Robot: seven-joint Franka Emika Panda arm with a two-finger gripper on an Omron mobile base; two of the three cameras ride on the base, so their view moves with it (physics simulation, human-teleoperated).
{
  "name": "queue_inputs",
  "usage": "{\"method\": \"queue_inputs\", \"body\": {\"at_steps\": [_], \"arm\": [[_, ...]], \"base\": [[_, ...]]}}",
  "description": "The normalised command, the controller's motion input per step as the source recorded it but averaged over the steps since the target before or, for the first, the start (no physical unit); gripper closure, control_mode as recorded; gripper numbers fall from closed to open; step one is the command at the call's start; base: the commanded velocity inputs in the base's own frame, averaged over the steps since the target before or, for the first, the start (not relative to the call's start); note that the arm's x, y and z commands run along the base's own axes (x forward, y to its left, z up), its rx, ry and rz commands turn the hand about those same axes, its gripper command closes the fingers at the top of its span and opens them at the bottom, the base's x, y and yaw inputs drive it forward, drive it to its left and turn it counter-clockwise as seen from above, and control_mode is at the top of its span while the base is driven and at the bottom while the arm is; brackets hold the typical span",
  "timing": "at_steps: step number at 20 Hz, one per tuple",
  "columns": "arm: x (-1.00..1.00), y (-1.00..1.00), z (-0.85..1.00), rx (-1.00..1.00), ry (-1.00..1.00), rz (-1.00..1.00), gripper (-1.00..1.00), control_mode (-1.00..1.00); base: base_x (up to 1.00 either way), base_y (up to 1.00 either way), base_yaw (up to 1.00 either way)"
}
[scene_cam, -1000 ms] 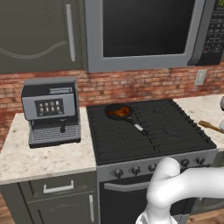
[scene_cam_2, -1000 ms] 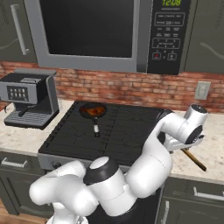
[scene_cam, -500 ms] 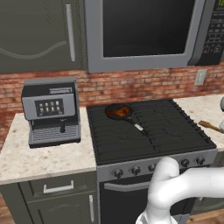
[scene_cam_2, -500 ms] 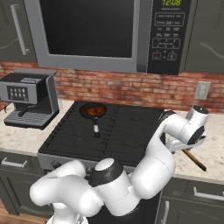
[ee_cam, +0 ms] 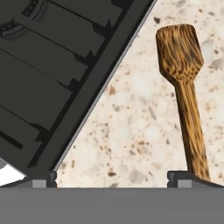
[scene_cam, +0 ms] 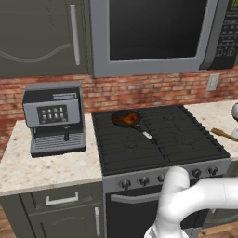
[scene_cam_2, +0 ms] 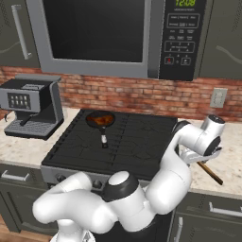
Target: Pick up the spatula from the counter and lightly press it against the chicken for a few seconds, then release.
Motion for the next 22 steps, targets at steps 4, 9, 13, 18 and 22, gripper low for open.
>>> {"method": "queue_inputs", "body": {"at_steps": [4,9,13,18,22], "arm": [[0.15,-0.04,-0.14,0.00,0.04,0.00,-1.00,-1.00],[0.15,-0.10,-0.08,0.00,0.03,0.01,-1.00,-1.00],[0.15,-0.15,-0.06,0.00,0.00,0.03,-1.00,-1.00],[0.16,-0.17,-0.07,0.00,0.00,0.04,-1.00,-1.00],[0.15,-0.14,-0.10,0.00,0.00,0.04,-1.00,-1.00]], "base": [[0.00,0.00,0.00],[0.00,0.00,0.00],[0.00,0.00,0.00],[0.00,0.00,0.00],[0.00,0.00,0.00]]}}
